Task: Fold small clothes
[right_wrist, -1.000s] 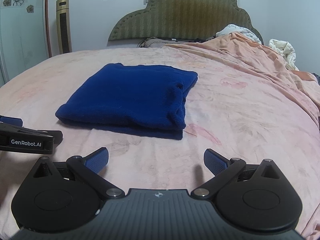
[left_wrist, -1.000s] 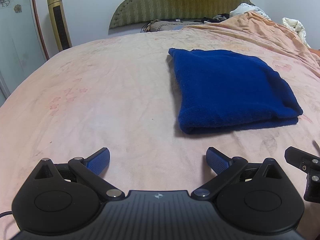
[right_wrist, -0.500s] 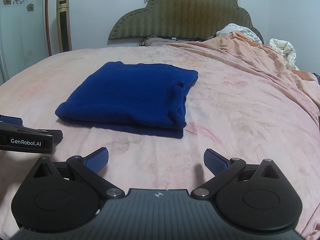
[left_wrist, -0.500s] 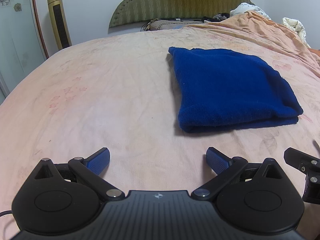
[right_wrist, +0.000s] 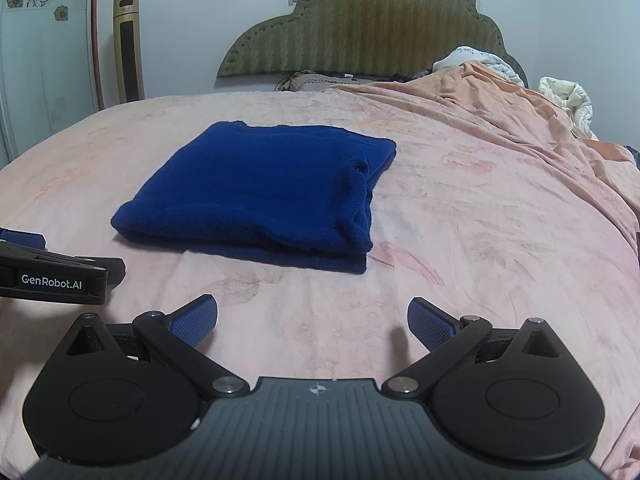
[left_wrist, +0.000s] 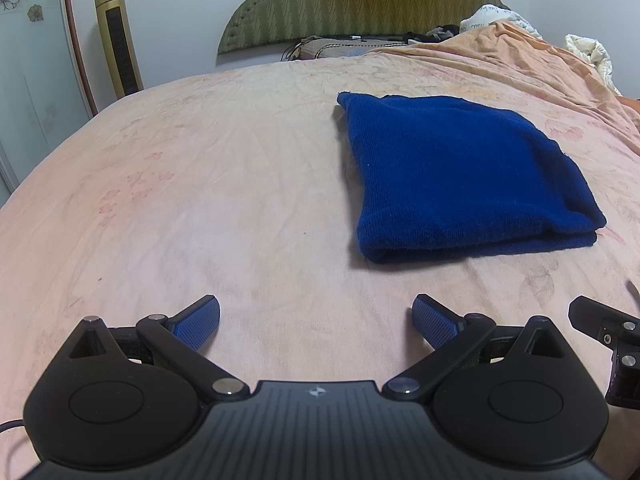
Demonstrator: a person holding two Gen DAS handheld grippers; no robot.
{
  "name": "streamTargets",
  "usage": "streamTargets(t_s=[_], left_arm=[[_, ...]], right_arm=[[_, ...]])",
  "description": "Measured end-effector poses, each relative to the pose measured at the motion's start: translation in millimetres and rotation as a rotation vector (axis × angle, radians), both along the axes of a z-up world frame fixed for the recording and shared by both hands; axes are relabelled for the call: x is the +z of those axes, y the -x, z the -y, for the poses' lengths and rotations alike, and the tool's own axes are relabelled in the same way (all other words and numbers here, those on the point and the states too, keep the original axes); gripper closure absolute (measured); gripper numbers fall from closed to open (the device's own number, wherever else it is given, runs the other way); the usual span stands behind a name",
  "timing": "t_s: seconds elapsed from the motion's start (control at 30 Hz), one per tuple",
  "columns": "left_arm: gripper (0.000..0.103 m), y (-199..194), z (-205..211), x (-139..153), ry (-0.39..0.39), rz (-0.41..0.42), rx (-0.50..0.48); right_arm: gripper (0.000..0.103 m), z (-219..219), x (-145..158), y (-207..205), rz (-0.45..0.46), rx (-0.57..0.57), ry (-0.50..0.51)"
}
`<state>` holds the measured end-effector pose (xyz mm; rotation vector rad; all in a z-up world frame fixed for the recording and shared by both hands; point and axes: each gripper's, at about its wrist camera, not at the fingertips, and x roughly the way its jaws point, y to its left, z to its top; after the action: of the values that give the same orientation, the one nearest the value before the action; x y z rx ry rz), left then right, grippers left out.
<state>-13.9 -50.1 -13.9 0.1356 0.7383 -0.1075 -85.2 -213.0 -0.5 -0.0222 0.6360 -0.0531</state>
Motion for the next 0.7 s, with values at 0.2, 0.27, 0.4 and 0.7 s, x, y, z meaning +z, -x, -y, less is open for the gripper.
streamTargets(t_s=[0.2, 0.27, 0.4, 0.7], left_arm=[[0.000, 0.0, -0.6, -0.5, 0.000, -0.001, -0.001], [0.000, 0.2, -0.6, -0.5, 0.000, -0.001, 0.000], [0.000, -0.1, -0.7, -0.4, 0.002, -0.002, 0.000], [0.000, 1.6, -0.4, -1.0, 0.006, -0.006, -0.001]], right_arm=[[0.001, 0.1, 0.7, 0.0, 0.002, 0.002, 0.000], [0.000, -0.9, 1.7, -0.2, 0.002, 0.002, 0.000], [0.001, -0.9, 1.8, -0.2, 0.002, 0.003, 0.000], [0.000, -5.4, 4.3, -1.4, 0.001, 0.019, 0.004]])
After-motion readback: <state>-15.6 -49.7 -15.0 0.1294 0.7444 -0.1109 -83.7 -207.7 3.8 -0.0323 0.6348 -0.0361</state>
